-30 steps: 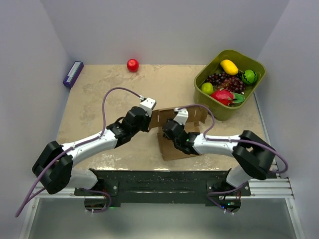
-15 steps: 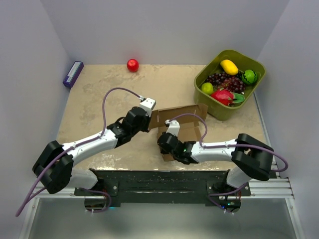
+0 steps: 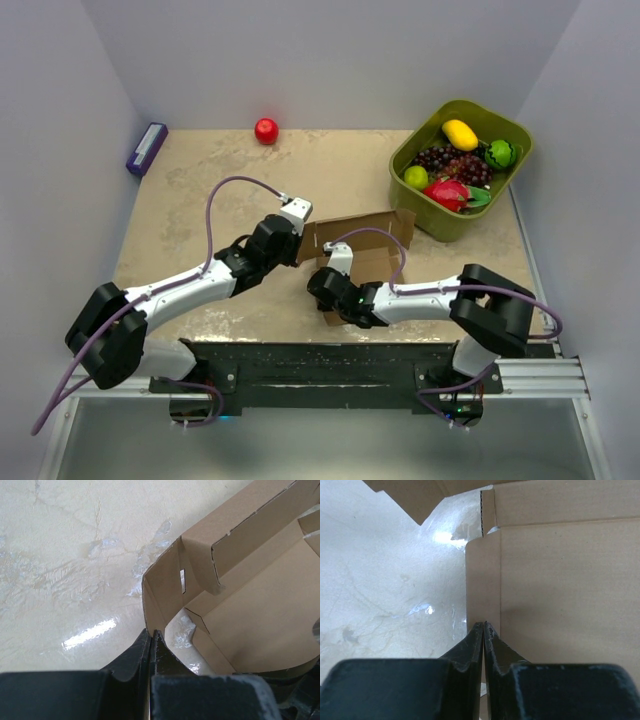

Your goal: Fold the paper box

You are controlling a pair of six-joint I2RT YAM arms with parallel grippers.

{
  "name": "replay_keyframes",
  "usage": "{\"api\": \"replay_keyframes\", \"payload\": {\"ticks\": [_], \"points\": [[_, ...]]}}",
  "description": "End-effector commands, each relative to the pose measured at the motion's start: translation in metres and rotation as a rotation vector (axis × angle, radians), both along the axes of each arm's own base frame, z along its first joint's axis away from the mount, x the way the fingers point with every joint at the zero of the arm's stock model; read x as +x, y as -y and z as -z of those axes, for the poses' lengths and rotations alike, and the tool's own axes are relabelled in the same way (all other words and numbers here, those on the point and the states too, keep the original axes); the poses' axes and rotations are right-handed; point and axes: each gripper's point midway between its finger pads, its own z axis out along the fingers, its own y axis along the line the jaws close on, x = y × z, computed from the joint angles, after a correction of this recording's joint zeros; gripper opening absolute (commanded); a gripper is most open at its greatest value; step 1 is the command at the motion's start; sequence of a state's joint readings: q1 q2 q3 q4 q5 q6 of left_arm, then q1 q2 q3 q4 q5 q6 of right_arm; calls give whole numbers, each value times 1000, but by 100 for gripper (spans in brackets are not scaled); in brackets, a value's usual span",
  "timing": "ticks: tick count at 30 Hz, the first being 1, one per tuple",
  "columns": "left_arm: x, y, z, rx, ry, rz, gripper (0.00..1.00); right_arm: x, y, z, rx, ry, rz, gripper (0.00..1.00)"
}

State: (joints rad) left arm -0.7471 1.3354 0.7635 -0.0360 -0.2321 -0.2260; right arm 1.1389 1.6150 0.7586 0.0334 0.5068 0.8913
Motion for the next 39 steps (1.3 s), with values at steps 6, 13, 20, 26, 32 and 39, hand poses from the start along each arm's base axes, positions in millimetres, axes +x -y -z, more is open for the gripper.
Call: {"api": "replay_keyframes", "payload": {"ticks": [6,13,20,26,32,39], "points": [[9,5,-21,-37,37,-13,0,-1,-2,21,-133,-36,-2,8],[9,5,-24,-41,48,-8,0,-9,4,39,-185,-91,-3,8],[9,3,-26,-12,69,18,0,-2,-5,-21,-75,-33,0,34],[10,0,-26,11,91,22,0,15,15,-93,86,47,53,64],[9,-1,-27,23,101,22,0,43,49,-134,352,99,126,72],[6,2,-27,24,103,32,0,81,79,-171,564,171,241,75]]}}
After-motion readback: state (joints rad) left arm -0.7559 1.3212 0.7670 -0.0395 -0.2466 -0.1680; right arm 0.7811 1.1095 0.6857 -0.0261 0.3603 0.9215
